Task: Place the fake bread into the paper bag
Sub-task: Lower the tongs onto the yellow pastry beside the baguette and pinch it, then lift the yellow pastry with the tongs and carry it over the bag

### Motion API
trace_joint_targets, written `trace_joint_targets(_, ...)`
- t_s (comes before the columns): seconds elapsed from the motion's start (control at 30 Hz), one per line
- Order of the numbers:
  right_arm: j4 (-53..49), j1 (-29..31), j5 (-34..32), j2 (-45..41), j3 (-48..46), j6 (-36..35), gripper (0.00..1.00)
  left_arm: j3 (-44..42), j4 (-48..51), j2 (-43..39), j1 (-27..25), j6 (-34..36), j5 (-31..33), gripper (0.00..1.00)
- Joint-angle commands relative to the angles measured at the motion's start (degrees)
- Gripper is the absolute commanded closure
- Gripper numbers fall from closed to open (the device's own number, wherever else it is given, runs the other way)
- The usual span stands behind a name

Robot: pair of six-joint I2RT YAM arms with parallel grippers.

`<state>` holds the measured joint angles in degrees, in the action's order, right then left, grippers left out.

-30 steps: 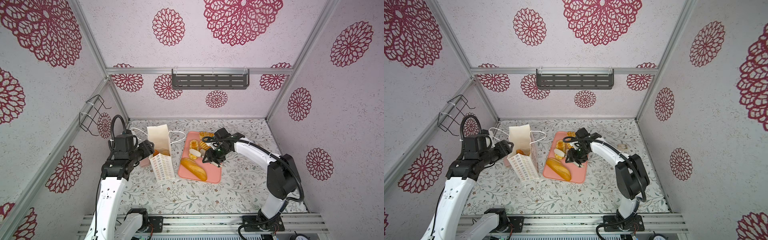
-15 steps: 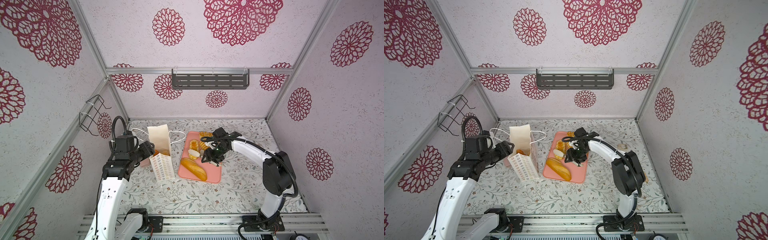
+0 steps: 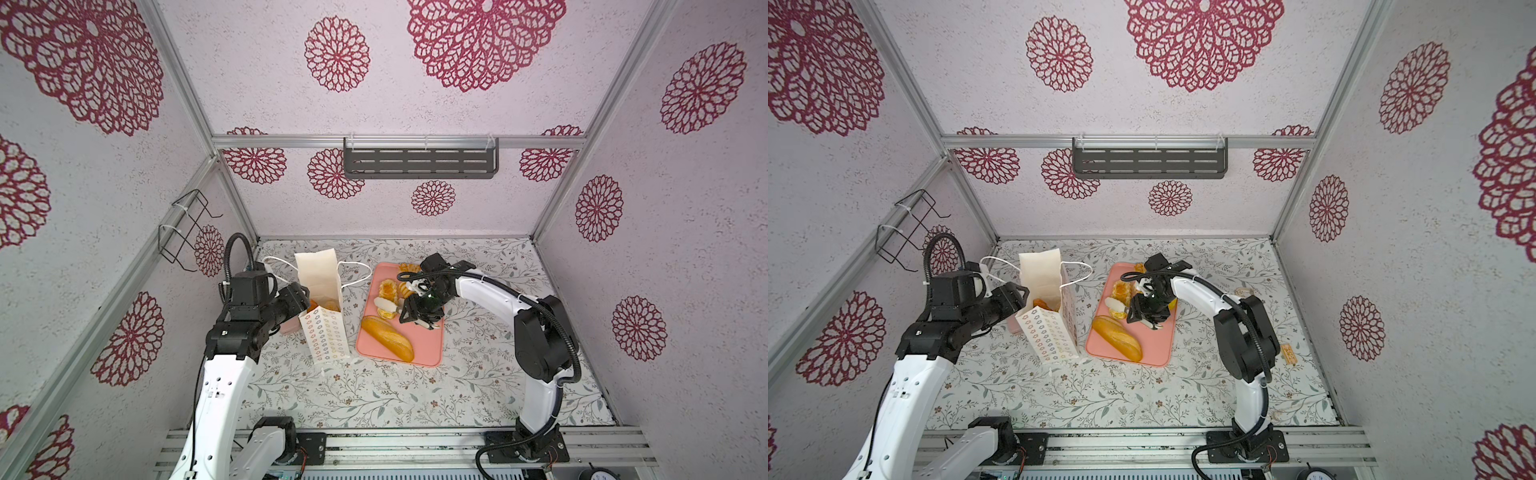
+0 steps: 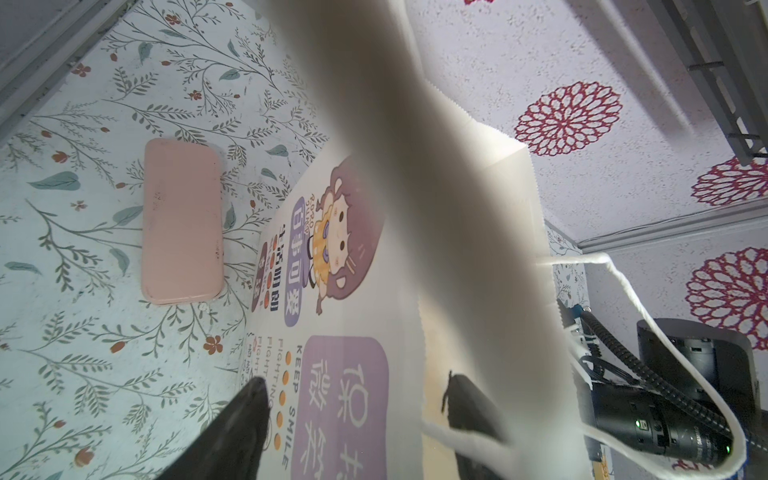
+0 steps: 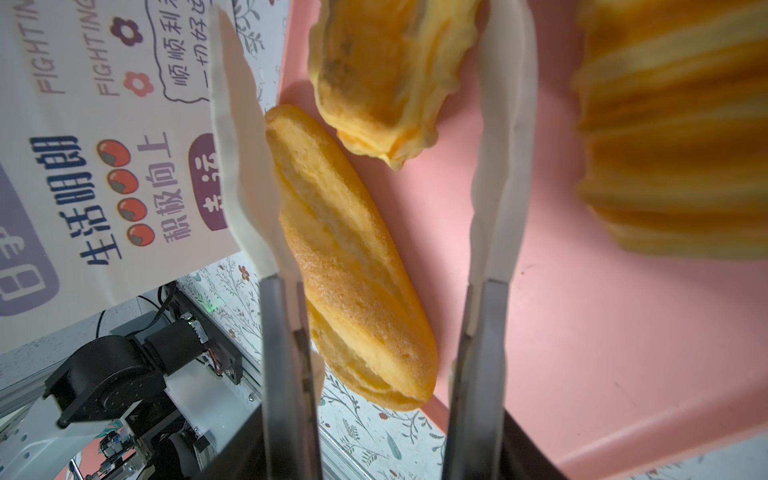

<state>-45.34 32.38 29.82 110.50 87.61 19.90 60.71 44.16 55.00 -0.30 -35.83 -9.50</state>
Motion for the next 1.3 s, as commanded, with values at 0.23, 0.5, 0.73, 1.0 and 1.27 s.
trace_joint_targets(0.23, -2.3, -0.3, 0.1, 2.5, 4.5, -2.1, 0.39, -1.6, -1.5, -1.5, -0.1, -0.1, -0.2, 0.29)
trace_joint_targets(0.5, -2.4, -0.3, 0.0, 4.2, 5.6, -2.3, 0.44, -1.6, -1.4, -1.7, 0.0, -0.1, -0.4, 0.29)
trace_joint_targets(0.73, -1.8, -0.3, -0.6, 3.1, 4.9, -2.0, 0.55, -1.4, -1.3, -1.8, 0.1, -0.1, -0.4, 0.28)
trace_joint_targets(1.0, -0.7, -0.4, -1.7, -3.5, 3.5, -0.5, 0.62, -0.3, -0.9, -1.3, 0.3, 0.0, -0.7, 0.32)
trace_joint_targets(1.27, -0.6, -0.7, -3.8, -11.5, 3.4, 0.9, 0.63, 0.9, -0.3, -0.6, 0.4, -0.2, -1.2, 0.50)
